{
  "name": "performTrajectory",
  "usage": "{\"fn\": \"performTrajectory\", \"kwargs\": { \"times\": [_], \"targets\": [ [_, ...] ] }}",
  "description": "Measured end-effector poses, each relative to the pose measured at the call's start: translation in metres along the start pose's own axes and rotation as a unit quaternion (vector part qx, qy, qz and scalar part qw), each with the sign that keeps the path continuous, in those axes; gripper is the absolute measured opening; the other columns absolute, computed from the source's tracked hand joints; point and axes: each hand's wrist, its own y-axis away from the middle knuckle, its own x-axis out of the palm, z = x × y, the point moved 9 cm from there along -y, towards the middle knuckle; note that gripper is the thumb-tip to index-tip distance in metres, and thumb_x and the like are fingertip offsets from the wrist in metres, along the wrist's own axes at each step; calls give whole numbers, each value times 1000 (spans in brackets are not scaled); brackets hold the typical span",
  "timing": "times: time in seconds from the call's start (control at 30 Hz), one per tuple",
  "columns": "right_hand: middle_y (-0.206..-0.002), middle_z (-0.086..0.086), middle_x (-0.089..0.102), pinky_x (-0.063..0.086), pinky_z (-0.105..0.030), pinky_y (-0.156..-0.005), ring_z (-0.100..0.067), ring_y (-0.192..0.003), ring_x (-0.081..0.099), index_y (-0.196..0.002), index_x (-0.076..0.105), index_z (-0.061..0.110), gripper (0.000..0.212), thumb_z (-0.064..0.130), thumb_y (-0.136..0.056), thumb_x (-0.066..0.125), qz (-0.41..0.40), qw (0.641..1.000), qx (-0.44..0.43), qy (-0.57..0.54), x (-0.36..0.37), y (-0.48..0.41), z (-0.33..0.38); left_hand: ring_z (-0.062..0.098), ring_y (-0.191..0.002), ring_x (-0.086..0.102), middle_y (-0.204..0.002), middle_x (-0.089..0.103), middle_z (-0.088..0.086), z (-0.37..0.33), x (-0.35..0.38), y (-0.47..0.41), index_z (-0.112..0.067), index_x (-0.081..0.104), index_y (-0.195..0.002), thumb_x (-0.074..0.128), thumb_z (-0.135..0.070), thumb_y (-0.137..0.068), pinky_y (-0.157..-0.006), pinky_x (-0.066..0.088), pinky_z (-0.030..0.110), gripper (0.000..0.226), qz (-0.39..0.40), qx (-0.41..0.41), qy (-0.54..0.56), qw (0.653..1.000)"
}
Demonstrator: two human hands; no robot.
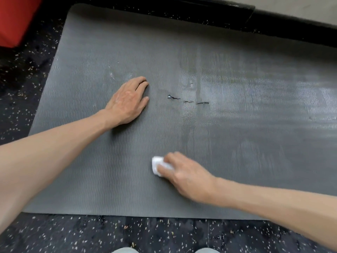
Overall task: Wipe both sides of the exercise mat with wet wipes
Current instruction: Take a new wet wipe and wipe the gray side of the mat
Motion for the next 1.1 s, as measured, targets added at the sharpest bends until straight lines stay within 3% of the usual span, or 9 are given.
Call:
{"fn": "performTrajectory", "kwargs": {
  "times": [0.13,0.33,0.4,0.5,0.57,0.63,0.8,1.0,1.1],
  "targets": [
    [-91,-7,49,33,-27,-49,-18,-76,37,-100,58,10,22,6,-79,63,136,984,-112,4,42,53,55,36,-132,41,-142,44,22,1,1,1,7,45,-136,51,-23,-98,-114,32,45,48,-7,-4,7,1000],
    [-94,-13,53,46,-35,-56,-25,-77,47,-100,60,6,15,5,-85,63,-39,998,51,6,-20,15,-35,35,-126,44,-135,47,19,0,-2,-4,5,49,-129,51,-17,-97,-108,33,42,39,-45,-40,59,996],
    [-95,-11,51,46,-38,-56,-21,-78,42,-101,56,7,13,6,-88,59,-24,999,36,7,-12,26,-28,34,-126,44,-135,47,18,1,-3,-4,4,50,-128,51,-17,-97,-108,34,41,38,-54,-55,70,995],
    [-97,-5,47,38,-27,-53,-14,-78,35,-106,56,13,27,4,-82,64,84,995,-55,-12,19,68,14,34,-125,43,-135,47,18,1,1,-3,4,51,-127,51,-16,-96,-107,35,42,37,-62,-71,81,992],
    [-98,0,47,36,-25,-57,-11,-78,37,-111,57,18,25,21,-87,58,94,991,-88,19,16,69,13,34,-123,43,-133,47,17,1,1,-5,3,52,-125,50,-17,-96,-104,36,43,35,-72,-88,89,989],
    [-97,4,48,38,-29,-65,-6,-75,42,-113,58,20,45,50,-87,38,-11,998,-66,11,-15,38,-24,34,-119,43,-130,48,17,1,-2,-11,0,55,-121,49,-17,-96,-101,37,44,31,-80,-111,94,986],
    [-90,-20,56,48,-38,-58,-34,-72,53,-98,67,1,18,8,-86,55,-134,981,100,101,-75,-19,-106,33,-118,42,-123,49,15,13,-12,-29,-6,60,-114,45,-19,-98,-96,33,43,25,-79,-161,100,979],
    [-95,-10,52,42,-34,-55,-20,-77,40,-104,58,9,19,4,-87,55,67,996,-58,7,-4,41,-16,37,-115,44,-119,51,19,25,-13,-39,-6,64,-109,44,-17,-98,-93,35,45,25,-97,-151,100,979],
    [-95,-14,56,45,-34,-58,-28,-79,50,-106,64,9,19,11,-90,55,8,1000,-15,24,-33,6,-61,38,-114,44,-119,51,20,26,-16,-52,-5,64,-108,44,-17,-97,-93,35,47,26,-98,-140,85,982]
  ]
}}
